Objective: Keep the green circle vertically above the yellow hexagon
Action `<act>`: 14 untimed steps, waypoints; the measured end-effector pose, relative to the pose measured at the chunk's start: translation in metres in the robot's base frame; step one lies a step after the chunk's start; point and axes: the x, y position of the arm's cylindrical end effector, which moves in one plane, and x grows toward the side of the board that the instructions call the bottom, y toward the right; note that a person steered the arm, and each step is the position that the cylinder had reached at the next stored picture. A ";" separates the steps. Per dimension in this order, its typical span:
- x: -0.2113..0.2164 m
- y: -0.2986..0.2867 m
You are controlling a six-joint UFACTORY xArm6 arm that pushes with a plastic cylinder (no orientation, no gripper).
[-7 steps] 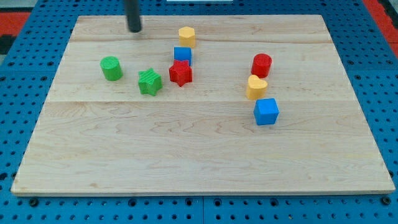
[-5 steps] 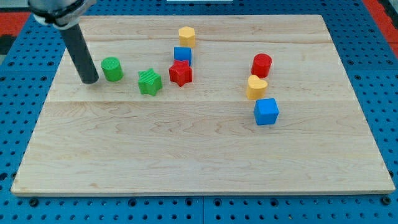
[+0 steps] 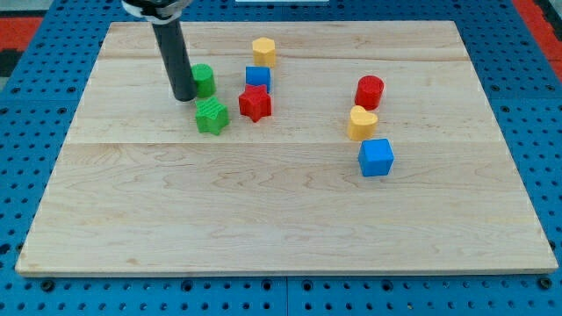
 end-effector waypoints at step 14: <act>-0.050 0.022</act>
